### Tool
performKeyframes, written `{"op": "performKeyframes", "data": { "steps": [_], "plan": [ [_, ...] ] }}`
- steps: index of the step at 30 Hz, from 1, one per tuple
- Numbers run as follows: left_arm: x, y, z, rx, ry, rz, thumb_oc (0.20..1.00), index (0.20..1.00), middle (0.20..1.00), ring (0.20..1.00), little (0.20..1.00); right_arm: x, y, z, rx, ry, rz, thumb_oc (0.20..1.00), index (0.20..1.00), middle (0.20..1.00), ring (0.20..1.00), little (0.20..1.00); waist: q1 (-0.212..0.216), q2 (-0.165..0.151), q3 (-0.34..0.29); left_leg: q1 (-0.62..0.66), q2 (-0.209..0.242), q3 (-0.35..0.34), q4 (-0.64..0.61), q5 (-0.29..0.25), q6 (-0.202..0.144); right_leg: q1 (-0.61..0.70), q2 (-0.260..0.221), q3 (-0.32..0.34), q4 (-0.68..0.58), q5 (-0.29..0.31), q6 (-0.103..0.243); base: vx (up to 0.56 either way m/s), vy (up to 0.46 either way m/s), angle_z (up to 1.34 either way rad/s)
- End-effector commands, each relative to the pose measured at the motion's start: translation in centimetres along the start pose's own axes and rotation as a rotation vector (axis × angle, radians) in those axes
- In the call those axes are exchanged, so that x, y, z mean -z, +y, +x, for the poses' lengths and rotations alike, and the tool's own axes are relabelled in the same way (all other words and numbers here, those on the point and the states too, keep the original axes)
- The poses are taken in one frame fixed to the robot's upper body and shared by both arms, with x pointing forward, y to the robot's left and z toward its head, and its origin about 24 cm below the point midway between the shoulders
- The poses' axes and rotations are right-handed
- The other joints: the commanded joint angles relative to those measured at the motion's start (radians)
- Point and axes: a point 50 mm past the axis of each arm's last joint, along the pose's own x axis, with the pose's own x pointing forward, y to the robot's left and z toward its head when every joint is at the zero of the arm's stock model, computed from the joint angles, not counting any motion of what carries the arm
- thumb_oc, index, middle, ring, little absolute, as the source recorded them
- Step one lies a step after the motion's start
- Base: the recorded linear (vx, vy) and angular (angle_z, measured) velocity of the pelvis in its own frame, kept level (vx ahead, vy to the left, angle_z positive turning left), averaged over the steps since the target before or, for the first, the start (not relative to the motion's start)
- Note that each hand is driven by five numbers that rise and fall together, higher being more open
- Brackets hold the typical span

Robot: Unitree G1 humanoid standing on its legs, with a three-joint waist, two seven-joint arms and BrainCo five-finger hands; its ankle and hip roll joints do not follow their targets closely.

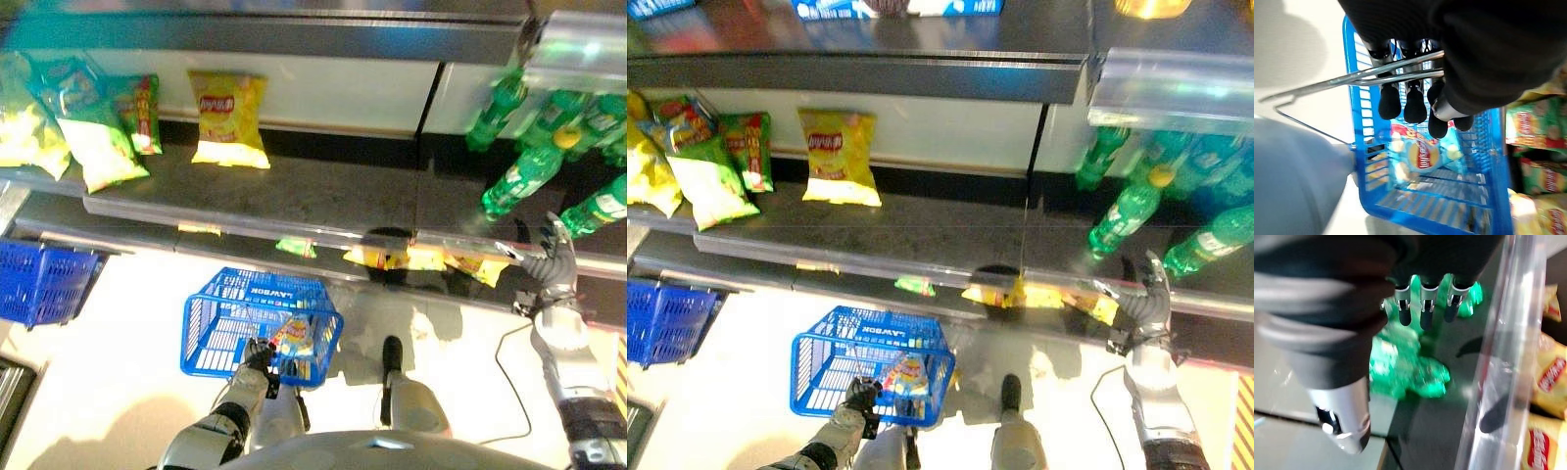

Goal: Pick up the snacks into the basket

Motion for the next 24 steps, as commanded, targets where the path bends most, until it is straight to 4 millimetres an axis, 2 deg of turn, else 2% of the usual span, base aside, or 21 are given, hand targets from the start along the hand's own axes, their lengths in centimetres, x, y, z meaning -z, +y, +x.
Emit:
{"op": "performKeyframes", "data": {
  "steps": [1,7,14,16,18,19,20,22,23,24],
  "plan": [
    [2.8,0.9,-0.3,-0.030,0.120,0.044,0.200,0.200,0.200,0.200,0.200,-3.5,-0.5,0.8,0.057,-0.175,0.043,1.000,1.000,1.000,1.000,1.000,-0.003,-0.072,-0.002,0.047,-0.027,0.017,-0.028,0.020,0.015,-0.076,-0.075,0.033,0.104,-0.049,0.084,-0.02,0.025,0.10],
    [1.7,1.2,0.0,-0.059,0.072,0.042,0.200,0.200,0.200,0.200,0.200,-3.9,0.6,0.9,0.057,-0.188,0.085,1.000,1.000,1.000,1.000,1.000,0.008,-0.064,0.045,0.035,-0.038,0.020,-0.031,0.016,0.022,-0.110,-0.081,0.054,0.121,-0.046,0.080,-0.02,0.026,-0.06],
    [0.3,1.4,0.2,-0.068,0.010,0.052,0.200,0.200,0.200,0.200,0.200,-4.5,1.1,2.4,0.089,-0.186,0.085,1.000,1.000,1.000,1.000,1.000,0.020,-0.055,0.076,0.007,-0.046,0.022,-0.031,0.020,0.018,-0.135,-0.084,0.061,0.099,-0.021,0.087,-0.01,0.004,0.01],
    [-0.1,1.1,0.2,-0.057,-0.014,0.067,0.200,0.200,0.200,0.200,0.200,-4.9,0.8,4.1,0.141,-0.172,0.088,1.000,1.000,1.000,1.000,1.000,0.029,-0.045,0.088,-0.010,-0.052,0.017,-0.031,0.023,0.016,-0.147,-0.087,0.063,0.086,-0.007,0.090,-0.04,0.019,0.00],
    [-0.1,1.0,0.2,-0.053,-0.016,0.068,0.200,0.200,0.200,0.200,0.200,-5.2,0.6,4.5,0.154,-0.171,0.099,1.000,1.000,1.000,1.000,1.000,0.032,-0.042,0.091,-0.015,-0.053,0.017,-0.031,0.025,0.015,-0.151,-0.088,0.064,0.083,-0.004,0.091,-0.02,0.013,-0.09],
    [0.0,0.7,0.1,-0.040,-0.023,0.089,0.200,0.200,0.200,0.200,0.200,-5.7,-0.1,5.7,0.192,-0.164,0.093,1.000,1.000,1.000,1.000,1.000,0.040,-0.035,0.095,-0.021,-0.057,0.016,-0.031,0.026,0.014,-0.157,-0.091,0.065,0.080,0.001,0.092,-0.01,0.009,-0.11],
    [0.0,0.7,0.1,-0.040,-0.024,0.088,0.200,0.200,0.200,0.200,0.200,-5.7,-0.1,5.8,0.192,-0.165,0.094,1.000,1.000,1.000,1.000,1.000,0.040,-0.034,0.096,-0.021,-0.057,0.016,-0.031,0.026,0.014,-0.158,-0.091,0.066,0.080,0.001,0.092,-0.02,0.017,-0.10],
    [0.6,0.3,-0.1,-0.013,-0.018,0.118,0.200,0.200,0.200,0.200,0.200,-6.9,-1.0,8.0,0.228,-0.148,0.090,1.000,1.000,1.000,1.000,1.000,0.054,-0.023,0.103,-0.030,-0.063,0.018,-0.031,0.031,0.011,-0.163,-0.095,0.068,0.075,0.009,0.093,-0.01,0.012,-0.02],
    [0.6,0.3,-0.1,-0.013,-0.018,0.118,0.200,0.200,0.200,0.200,0.200,-6.9,-1.0,8.0,0.228,-0.148,0.090,1.000,1.000,1.000,1.000,1.000,0.054,-0.023,0.103,-0.030,-0.063,0.018,-0.031,0.031,0.011,-0.163,-0.095,0.068,0.075,0.009,0.093,0.00,0.000,0.00],
    [0.6,0.1,-0.2,-0.002,-0.020,0.133,0.200,0.200,0.200,0.200,0.200,-7.7,-1.3,8.9,0.231,-0.154,0.070,1.000,1.000,1.000,1.000,1.000,0.057,-0.018,0.106,-0.031,-0.064,0.018,-0.031,0.031,0.011,-0.165,-0.095,0.072,0.073,0.011,0.094,0.00,0.000,0.00]
  ]
}}
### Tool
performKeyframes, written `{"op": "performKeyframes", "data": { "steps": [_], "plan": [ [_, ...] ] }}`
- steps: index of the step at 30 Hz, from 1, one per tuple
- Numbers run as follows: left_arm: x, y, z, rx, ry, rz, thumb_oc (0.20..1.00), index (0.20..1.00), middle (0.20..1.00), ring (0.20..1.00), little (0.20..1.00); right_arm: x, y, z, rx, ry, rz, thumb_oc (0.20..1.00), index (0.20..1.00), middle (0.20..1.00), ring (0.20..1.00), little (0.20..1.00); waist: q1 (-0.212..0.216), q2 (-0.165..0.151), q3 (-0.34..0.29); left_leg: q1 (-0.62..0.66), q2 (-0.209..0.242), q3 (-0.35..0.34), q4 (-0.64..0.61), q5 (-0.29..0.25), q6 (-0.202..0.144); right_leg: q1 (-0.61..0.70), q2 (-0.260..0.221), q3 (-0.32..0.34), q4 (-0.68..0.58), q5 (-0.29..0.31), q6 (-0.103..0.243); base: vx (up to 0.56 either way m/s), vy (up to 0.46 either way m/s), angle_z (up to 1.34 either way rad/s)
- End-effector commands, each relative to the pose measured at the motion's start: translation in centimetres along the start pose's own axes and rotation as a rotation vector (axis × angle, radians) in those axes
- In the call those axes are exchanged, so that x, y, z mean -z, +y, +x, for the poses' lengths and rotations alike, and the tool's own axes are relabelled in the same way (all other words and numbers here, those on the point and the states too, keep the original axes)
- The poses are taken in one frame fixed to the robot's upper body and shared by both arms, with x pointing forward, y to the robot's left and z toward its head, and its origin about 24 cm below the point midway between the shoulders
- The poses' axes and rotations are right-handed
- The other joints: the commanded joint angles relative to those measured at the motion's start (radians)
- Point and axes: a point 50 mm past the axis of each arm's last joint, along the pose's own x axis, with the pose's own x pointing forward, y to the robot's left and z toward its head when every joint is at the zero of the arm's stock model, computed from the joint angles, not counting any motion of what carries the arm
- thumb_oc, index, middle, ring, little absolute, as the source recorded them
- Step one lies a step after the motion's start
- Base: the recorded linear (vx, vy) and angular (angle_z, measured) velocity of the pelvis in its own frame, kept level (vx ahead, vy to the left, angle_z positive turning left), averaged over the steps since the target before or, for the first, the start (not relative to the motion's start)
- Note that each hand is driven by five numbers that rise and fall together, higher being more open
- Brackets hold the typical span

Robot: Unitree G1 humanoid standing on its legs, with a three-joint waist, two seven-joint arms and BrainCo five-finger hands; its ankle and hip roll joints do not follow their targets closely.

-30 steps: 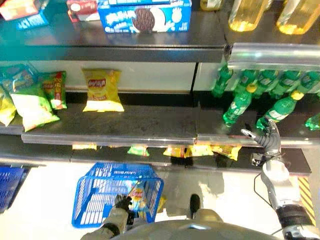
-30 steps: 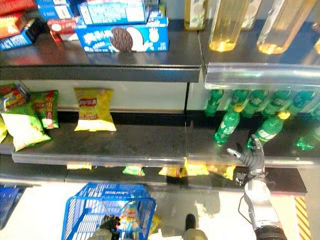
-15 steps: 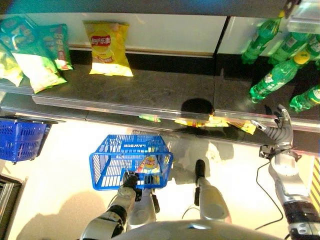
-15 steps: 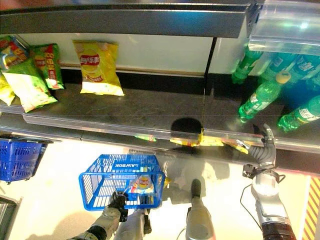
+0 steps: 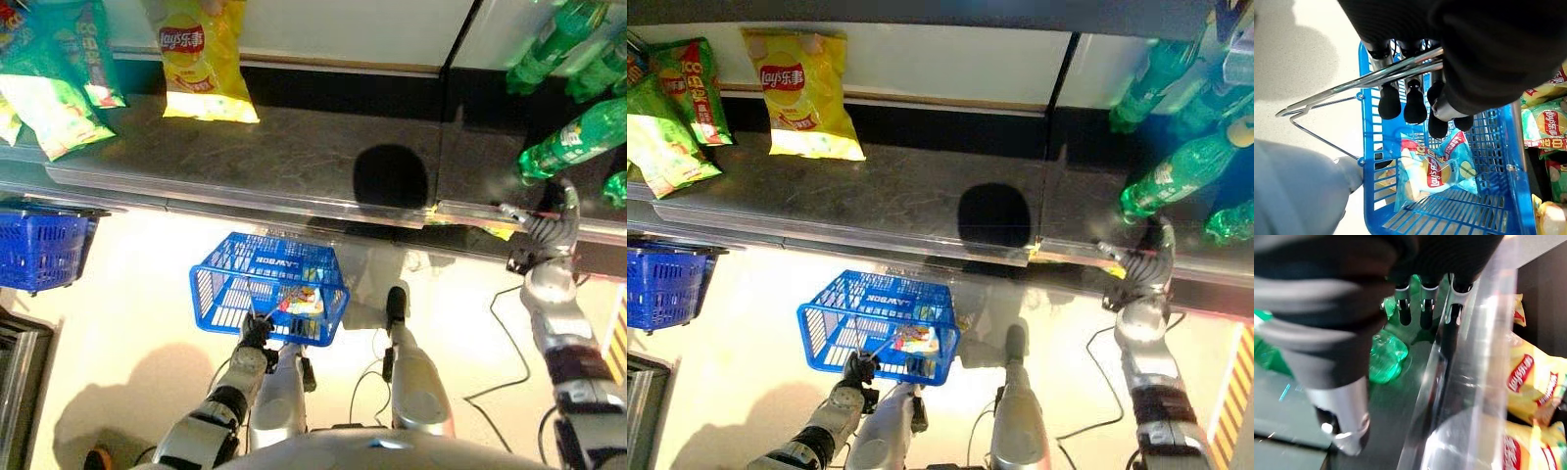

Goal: Pick up the snacks into the basket

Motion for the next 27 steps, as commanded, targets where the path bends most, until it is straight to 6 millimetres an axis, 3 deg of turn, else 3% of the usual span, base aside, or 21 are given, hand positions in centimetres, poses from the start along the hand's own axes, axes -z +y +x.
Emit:
{"op": "performKeyframes", "data": {
  "steps": [1,2,5,6,8,16,22,23,24,25,27],
  "plan": [
    [4.5,-0.4,-1.3,0.031,0.149,0.113,0.200,0.200,0.200,0.200,0.200,-5.0,0.1,2.5,-0.011,-0.135,0.061,1.000,1.000,1.000,1.000,1.000,0.043,-0.028,-0.036,-0.009,-0.002,-0.005,0.000,-0.003,-0.020,-0.141,-0.055,0.041,0.151,-0.029,0.058,-0.02,0.034,0.01],
    [4.1,-0.6,-1.3,0.045,0.127,0.122,0.200,0.200,0.200,0.200,0.200,-6.5,-0.4,3.8,0.002,-0.154,0.037,1.000,1.000,1.000,1.000,1.000,0.048,-0.024,-0.033,-0.012,-0.006,-0.005,0.000,-0.001,-0.021,-0.142,-0.057,0.041,0.149,-0.026,0.059,0.00,0.000,0.00],
    [4.0,-0.8,-1.3,0.053,0.118,0.121,0.200,0.200,0.200,0.200,0.200,-7.4,-0.5,4.5,0.002,-0.167,0.033,1.000,1.000,1.000,1.000,1.000,0.049,-0.020,-0.030,-0.015,-0.008,-0.004,0.000,0.000,-0.021,-0.144,-0.058,0.042,0.150,-0.024,0.059,-0.01,0.021,0.01],
    [3.9,-1.0,-1.4,0.066,0.112,0.120,0.200,0.200,0.200,0.200,0.200,-9.2,-1.2,5.7,0.024,-0.187,0.030,1.000,1.000,1.000,1.000,1.000,0.053,-0.019,-0.025,-0.017,-0.013,-0.006,0.000,0.002,-0.021,-0.145,-0.059,0.043,0.151,-0.023,0.060,0.00,0.000,0.00],
    [3.7,-1.1,-1.3,0.066,0.115,0.109,0.200,0.200,0.200,0.200,0.200,-10.0,-1.5,6.0,0.029,-0.203,0.039,1.000,1.000,1.000,1.000,1.000,0.049,-0.019,-0.021,-0.017,-0.014,-0.007,0.000,0.002,-0.021,-0.145,-0.060,0.045,0.152,-0.021,0.060,0.00,0.000,0.00],
    [3.4,-0.9,-1.1,0.048,0.118,0.079,0.200,0.200,0.200,0.200,0.200,-9.6,-1.9,4.8,0.032,-0.250,0.105,1.000,1.000,1.000,1.000,1.000,0.036,-0.020,-0.019,-0.011,-0.021,-0.013,0.000,-0.006,-0.019,-0.137,-0.065,0.044,0.145,-0.021,0.062,0.00,-0.003,0.04],
    [3.5,-1.4,-1.3,0.083,0.107,0.110,0.200,0.200,0.200,0.200,0.200,-10.3,-1.3,5.4,-0.014,-0.245,0.088,1.000,1.000,1.000,1.000,1.000,0.044,-0.018,-0.030,-0.009,-0.027,-0.009,0.000,-0.008,-0.018,-0.131,-0.069,0.049,0.124,-0.010,0.065,0.00,0.008,-0.02],
    [3.7,-1.5,-1.4,0.090,0.109,0.111,0.200,0.200,0.200,0.200,0.200,-10.7,-1.1,5.5,-0.024,-0.252,0.081,0.746,0.746,0.746,0.746,0.746,0.045,-0.017,-0.032,-0.010,-0.028,-0.010,0.000,-0.008,-0.018,-0.130,-0.068,0.049,0.122,-0.010,0.065,0.00,0.000,0.00],
    [3.7,-1.5,-1.4,0.090,0.109,0.110,0.200,0.200,0.200,0.200,0.200,-10.7,-1.1,5.5,-0.025,-0.253,0.081,0.589,0.589,0.589,0.589,0.589,0.044,-0.017,-0.032,-0.010,-0.028,-0.009,0.000,-0.008,-0.018,-0.130,-0.068,0.049,0.121,-0.009,0.065,0.00,0.000,0.00],
    [3.8,-1.5,-1.4,0.092,0.111,0.112,0.200,0.200,0.200,0.200,0.200,-11.0,-1.0,5.6,-0.029,-0.259,0.071,0.235,0.235,0.235,0.235,0.235,0.047,-0.017,-0.033,-0.011,-0.028,-0.011,0.000,-0.007,-0.018,-0.130,-0.068,0.048,0.121,-0.009,0.064,0.00,0.000,0.00],
    [3.8,-1.5,-1.4,0.092,0.111,0.111,0.200,0.200,0.200,0.200,0.200,-11.0,-1.0,5.6,-0.030,-0.260,0.071,0.200,0.200,0.200,0.200,0.200,0.046,-0.016,-0.032,-0.011,-0.028,-0.011,0.000,-0.007,-0.018,-0.130,-0.068,0.048,0.121,-0.009,0.064,0.00,0.000,0.00]
  ]
}}
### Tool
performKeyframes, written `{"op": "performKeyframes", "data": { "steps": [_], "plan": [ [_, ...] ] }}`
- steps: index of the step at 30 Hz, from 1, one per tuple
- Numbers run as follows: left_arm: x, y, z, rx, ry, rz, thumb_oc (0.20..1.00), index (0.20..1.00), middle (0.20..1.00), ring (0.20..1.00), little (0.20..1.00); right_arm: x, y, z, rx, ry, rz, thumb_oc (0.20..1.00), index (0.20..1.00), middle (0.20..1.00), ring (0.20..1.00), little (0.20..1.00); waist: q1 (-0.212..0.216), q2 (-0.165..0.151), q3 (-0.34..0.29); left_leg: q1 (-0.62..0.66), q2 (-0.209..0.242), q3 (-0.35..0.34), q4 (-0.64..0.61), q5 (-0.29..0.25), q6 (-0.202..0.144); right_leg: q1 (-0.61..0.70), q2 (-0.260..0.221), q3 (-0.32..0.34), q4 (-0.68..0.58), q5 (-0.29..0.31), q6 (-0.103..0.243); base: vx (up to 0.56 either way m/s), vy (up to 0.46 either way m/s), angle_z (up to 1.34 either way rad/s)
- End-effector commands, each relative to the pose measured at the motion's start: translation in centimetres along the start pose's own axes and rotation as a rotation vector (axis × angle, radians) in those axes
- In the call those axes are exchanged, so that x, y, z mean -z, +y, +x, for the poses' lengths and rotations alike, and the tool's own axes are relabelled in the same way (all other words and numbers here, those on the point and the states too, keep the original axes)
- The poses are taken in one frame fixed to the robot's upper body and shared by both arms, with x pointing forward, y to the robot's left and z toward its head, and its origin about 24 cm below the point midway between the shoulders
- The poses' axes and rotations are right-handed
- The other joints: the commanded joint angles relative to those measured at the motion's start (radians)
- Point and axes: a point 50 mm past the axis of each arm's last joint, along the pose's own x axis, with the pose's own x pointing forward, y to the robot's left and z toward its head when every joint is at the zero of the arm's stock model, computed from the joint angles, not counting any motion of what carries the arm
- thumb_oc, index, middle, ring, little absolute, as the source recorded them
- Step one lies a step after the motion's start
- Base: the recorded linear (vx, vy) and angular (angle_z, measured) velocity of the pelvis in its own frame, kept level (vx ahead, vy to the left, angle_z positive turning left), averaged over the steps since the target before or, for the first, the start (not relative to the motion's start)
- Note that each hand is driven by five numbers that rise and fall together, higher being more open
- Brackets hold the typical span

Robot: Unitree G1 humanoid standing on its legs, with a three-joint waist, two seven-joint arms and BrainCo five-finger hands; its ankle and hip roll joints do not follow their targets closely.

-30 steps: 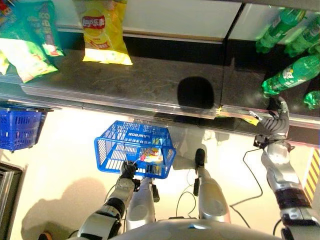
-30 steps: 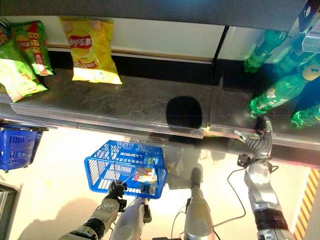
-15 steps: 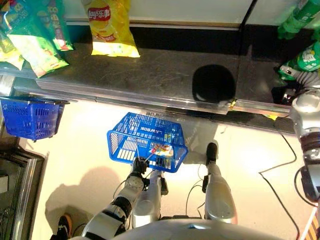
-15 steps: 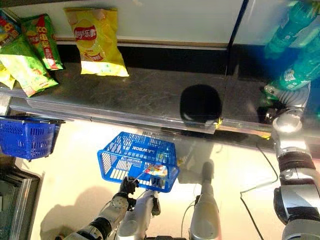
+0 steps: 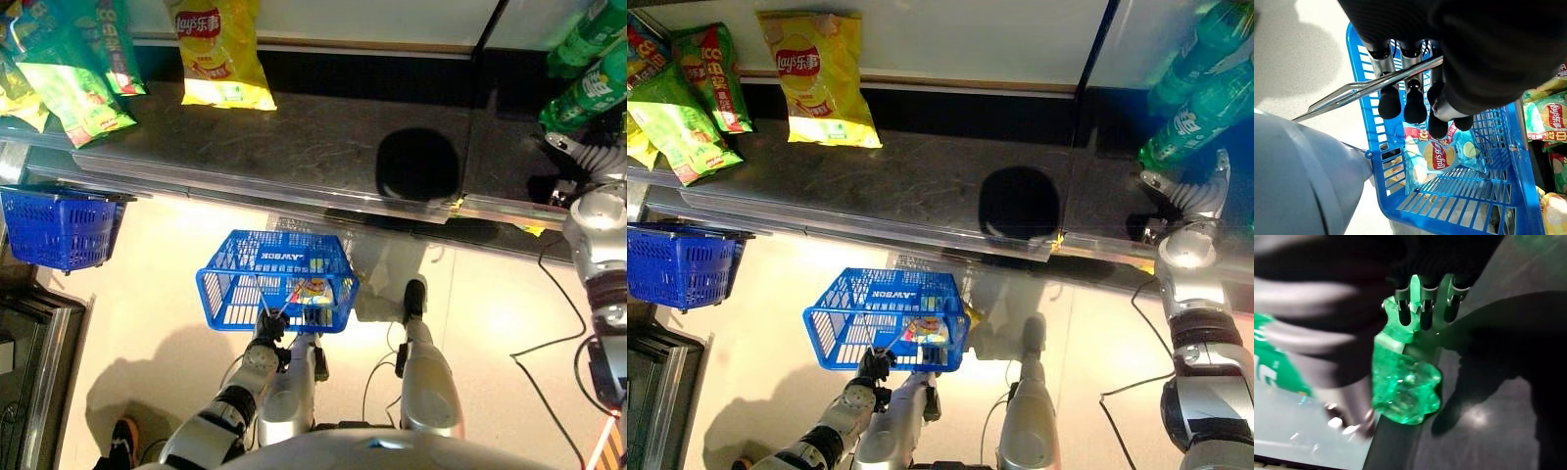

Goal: Pick up the snacks into the basket

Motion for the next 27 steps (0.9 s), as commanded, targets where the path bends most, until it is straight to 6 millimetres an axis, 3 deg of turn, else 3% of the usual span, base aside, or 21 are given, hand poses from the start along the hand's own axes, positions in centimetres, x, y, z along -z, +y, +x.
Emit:
{"op": "performKeyframes", "data": {
  "steps": [1,18,19,20,27],
  "plan": [
    [4.5,-0.2,-1.2,0.031,0.150,0.114,0.200,0.200,0.200,0.200,0.200,-3.8,1.5,0.9,-0.048,-0.143,0.025,0.200,0.200,0.200,0.200,0.200,0.021,-0.058,-0.056,-0.007,-0.011,-0.013,0.000,-0.010,-0.028,-0.123,-0.052,0.047,0.117,-0.012,0.058,0.00,0.000,0.00],
    [4.4,-0.3,-1.3,0.044,0.142,0.116,0.200,0.200,0.200,0.200,0.200,-4.0,4.1,0.2,-0.100,-0.134,0.141,0.200,0.200,0.200,0.200,0.200,0.040,-0.051,-0.063,-0.025,-0.024,-0.021,0.000,-0.007,-0.030,-0.118,-0.060,0.040,0.086,0.004,0.062,0.00,0.001,0.00],
    [4.4,-0.3,-1.3,0.043,0.142,0.115,0.200,0.200,0.200,0.200,0.200,-4.0,4.3,0.1,-0.105,-0.132,0.146,0.404,0.404,0.404,0.404,0.404,0.041,-0.050,-0.063,-0.025,-0.024,-0.022,0.000,-0.007,-0.030,-0.117,-0.060,0.039,0.085,0.004,0.062,0.00,0.000,0.00],
    [4.4,-0.2,-1.3,0.043,0.143,0.114,0.200,0.200,0.200,0.200,0.200,-4.0,4.4,0.1,-0.117,-0.128,0.155,1.000,1.000,1.000,1.000,1.000,0.042,-0.050,-0.062,-0.025,-0.025,-0.023,0.000,-0.007,-0.031,-0.117,-0.059,0.039,0.085,0.004,0.061,0.00,0.000,0.00],
    [4.3,-0.3,-1.2,0.048,0.137,0.104,0.200,0.200,0.200,0.200,0.200,-4.3,5.4,-0.4,-0.165,-0.142,0.181,1.000,1.000,1.000,1.000,1.000,0.045,-0.050,-0.059,-0.028,-0.024,-0.029,0.000,-0.005,-0.032,-0.118,-0.060,0.037,0.089,0.000,0.060,0.00,0.000,0.00]
  ]
}}
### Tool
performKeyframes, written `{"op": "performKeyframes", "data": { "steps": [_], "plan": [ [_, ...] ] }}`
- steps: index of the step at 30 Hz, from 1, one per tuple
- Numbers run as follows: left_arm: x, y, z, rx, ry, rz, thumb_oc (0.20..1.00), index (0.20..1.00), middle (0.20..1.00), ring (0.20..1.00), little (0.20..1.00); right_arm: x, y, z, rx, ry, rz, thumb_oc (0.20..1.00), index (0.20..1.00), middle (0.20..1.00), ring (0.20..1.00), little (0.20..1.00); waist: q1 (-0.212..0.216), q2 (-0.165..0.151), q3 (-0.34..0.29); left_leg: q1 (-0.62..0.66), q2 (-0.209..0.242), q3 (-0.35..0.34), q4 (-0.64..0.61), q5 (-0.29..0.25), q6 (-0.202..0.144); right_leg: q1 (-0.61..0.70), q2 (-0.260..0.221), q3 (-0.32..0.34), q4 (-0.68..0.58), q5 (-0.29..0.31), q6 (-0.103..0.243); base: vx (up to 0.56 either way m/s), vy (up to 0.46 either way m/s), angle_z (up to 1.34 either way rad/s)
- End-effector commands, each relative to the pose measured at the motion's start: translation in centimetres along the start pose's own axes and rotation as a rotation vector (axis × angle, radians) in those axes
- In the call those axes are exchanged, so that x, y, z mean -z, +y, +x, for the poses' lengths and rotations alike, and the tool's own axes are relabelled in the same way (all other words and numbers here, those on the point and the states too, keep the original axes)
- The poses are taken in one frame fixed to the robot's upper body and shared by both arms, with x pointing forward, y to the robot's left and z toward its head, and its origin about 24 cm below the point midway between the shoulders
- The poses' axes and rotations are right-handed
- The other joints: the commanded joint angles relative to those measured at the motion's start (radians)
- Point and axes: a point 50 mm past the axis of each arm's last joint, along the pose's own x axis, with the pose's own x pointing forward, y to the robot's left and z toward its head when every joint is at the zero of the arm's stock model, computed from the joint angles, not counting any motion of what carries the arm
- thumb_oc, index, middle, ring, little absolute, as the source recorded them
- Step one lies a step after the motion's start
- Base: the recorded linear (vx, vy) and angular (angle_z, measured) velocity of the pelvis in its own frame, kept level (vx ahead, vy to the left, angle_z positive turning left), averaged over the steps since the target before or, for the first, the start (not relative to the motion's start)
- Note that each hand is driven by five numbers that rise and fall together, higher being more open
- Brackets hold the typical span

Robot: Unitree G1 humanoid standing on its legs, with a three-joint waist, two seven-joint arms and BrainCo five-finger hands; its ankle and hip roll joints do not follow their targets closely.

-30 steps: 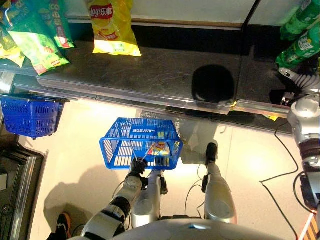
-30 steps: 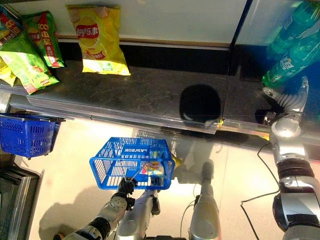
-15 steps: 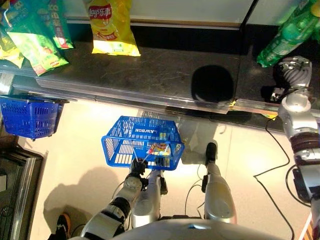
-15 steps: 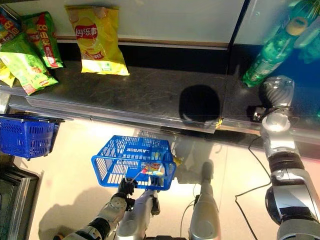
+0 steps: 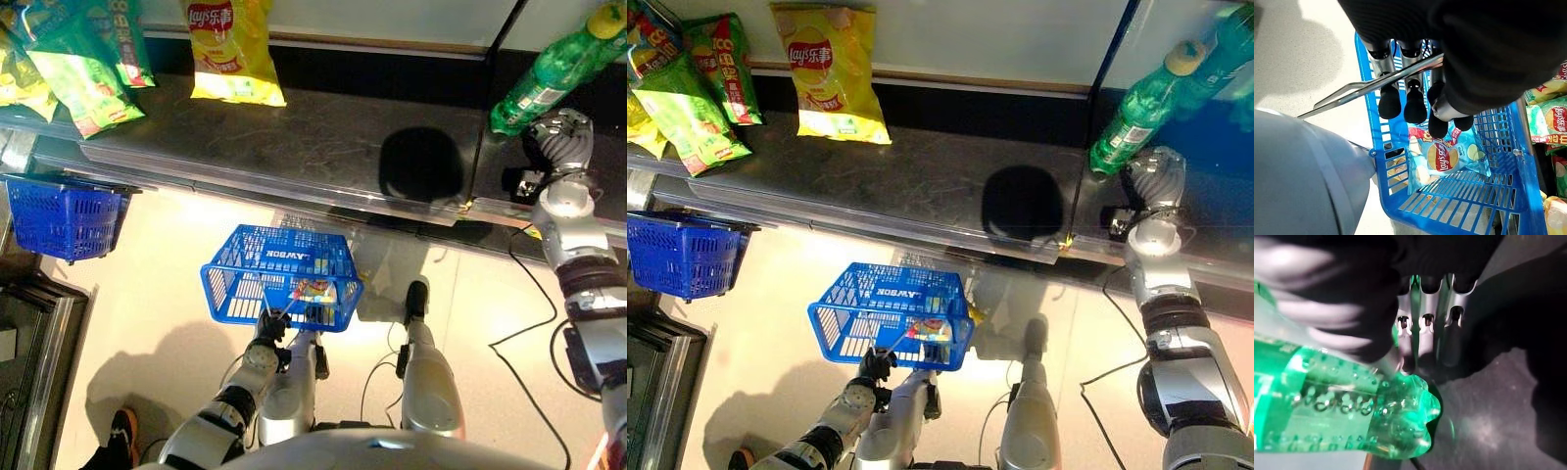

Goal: Pick up the snacks into the basket

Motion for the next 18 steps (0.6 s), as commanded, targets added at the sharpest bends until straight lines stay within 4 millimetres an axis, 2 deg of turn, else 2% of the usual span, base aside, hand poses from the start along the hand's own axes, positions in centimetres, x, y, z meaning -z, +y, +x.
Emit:
{"op": "performKeyframes", "data": {
  "steps": [1,7,12,18],
  "plan": [
    [4.3,-0.3,-1.2,0.038,0.142,0.101,0.200,0.200,0.200,0.200,0.200,-4.0,1.6,0.5,-0.057,-0.165,0.086,1.000,1.000,1.000,1.000,1.000,0.017,-0.051,-0.059,-0.022,-0.022,-0.020,0.000,-0.006,-0.033,-0.116,-0.058,0.039,0.090,-0.004,0.064,0.00,0.000,0.00],
    [4.0,-0.1,-1.1,0.027,0.138,0.086,0.200,0.200,0.200,0.200,0.200,-4.0,2.3,-0.5,-0.113,-0.192,0.131,1.000,1.000,1.000,1.000,1.000,0.012,-0.054,-0.054,-0.021,-0.022,-0.021,0.000,-0.006,-0.033,-0.117,-0.058,0.039,0.095,-0.005,0.062,0.00,0.000,0.00],
    [3.7,0.1,-0.9,0.014,0.133,0.065,0.200,0.200,0.200,0.200,0.200,-3.1,2.6,-2.8,-0.164,-0.222,0.211,1.000,1.000,1.000,1.000,1.000,0.004,-0.056,-0.049,-0.020,-0.023,-0.025,0.000,-0.008,-0.032,-0.116,-0.061,0.037,0.104,-0.012,0.062,0.01,-0.003,0.05],
    [3.7,0.3,-0.9,0.010,0.128,0.070,0.200,0.200,0.200,0.200,0.200,-2.3,3.1,-4.4,-0.185,-0.226,0.250,1.000,1.000,1.000,1.000,1.000,0.000,-0.054,-0.048,-0.017,-0.023,-0.025,0.000,-0.010,-0.032,-0.112,-0.063,0.036,0.100,-0.012,0.063,0.00,0.000,0.02]
  ]
}}
